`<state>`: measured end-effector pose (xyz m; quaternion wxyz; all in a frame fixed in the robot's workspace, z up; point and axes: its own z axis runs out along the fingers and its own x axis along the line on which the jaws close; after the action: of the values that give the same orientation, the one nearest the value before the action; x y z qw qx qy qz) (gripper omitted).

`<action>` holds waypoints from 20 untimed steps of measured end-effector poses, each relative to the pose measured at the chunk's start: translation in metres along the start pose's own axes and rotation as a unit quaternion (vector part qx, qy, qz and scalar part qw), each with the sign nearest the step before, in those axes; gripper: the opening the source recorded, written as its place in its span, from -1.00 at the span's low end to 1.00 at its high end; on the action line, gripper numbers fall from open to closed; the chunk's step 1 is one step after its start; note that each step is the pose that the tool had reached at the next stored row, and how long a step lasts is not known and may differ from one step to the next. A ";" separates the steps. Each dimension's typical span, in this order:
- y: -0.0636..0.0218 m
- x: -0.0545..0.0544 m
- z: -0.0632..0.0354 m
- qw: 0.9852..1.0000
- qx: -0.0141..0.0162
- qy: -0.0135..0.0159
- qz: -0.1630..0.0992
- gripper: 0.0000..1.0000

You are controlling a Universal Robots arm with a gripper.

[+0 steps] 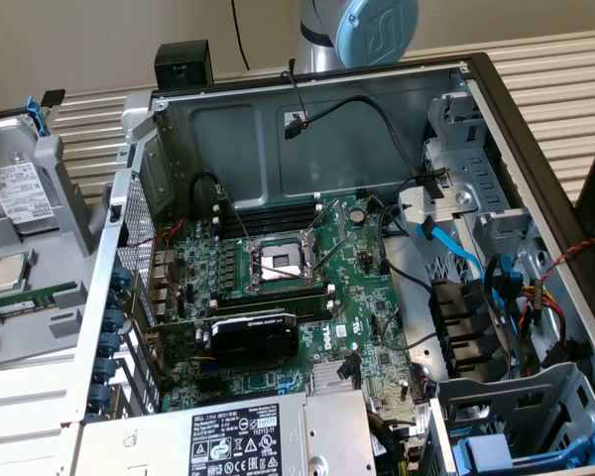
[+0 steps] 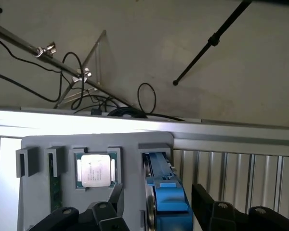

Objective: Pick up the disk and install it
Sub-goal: 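Pick up the disk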

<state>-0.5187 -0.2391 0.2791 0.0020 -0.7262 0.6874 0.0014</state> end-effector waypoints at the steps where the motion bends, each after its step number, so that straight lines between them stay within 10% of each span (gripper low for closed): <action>1: 0.0000 0.000 0.0002 1.000 0.000 0.000 0.000 0.17; 20: -0.0019 -0.001 0.0007 1.000 0.000 0.000 0.000 -0.02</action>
<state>-0.5169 -0.2376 0.2785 0.0019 -0.7262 0.6874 0.0011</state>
